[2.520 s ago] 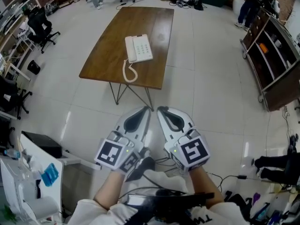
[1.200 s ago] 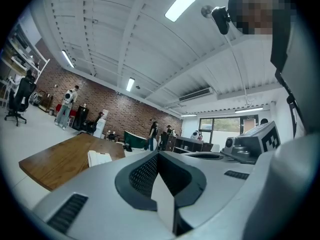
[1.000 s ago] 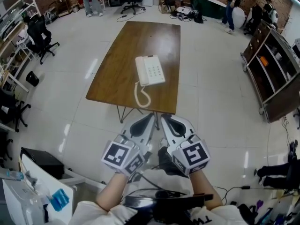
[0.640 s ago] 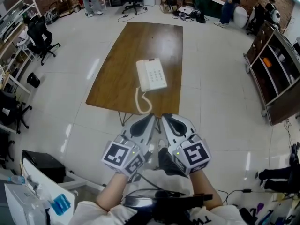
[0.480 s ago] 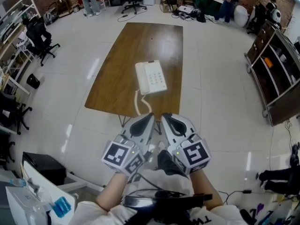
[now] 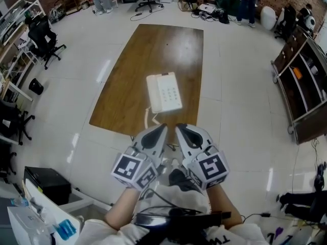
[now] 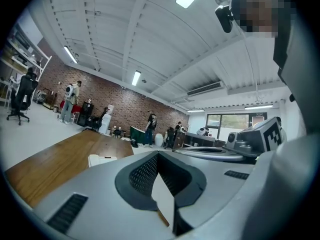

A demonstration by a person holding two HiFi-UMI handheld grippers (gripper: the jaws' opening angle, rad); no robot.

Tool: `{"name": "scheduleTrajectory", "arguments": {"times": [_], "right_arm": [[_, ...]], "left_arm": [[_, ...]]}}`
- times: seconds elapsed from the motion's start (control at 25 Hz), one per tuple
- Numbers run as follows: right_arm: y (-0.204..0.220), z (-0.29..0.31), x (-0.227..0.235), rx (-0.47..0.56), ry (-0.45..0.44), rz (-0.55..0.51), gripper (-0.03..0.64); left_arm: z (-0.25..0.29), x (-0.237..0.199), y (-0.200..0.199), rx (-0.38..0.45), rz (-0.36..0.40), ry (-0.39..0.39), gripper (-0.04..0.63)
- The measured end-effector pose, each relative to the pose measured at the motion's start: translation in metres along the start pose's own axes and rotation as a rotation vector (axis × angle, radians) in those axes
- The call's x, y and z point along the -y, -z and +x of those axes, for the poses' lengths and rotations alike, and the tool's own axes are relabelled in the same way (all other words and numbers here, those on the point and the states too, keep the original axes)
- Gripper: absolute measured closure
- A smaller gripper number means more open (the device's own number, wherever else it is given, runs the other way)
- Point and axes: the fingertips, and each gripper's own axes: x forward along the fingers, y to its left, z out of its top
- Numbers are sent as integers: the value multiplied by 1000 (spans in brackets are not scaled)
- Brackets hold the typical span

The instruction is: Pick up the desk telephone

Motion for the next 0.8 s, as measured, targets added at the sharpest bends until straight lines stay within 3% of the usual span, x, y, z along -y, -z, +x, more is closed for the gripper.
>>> {"name": "scheduleTrajectory", "arguments": {"times": [0.8], "right_arm": [[6, 69, 77, -44, -87, 27, 617]], "left_arm": [[86, -59, 14, -37, -12, -103, 594]]}}
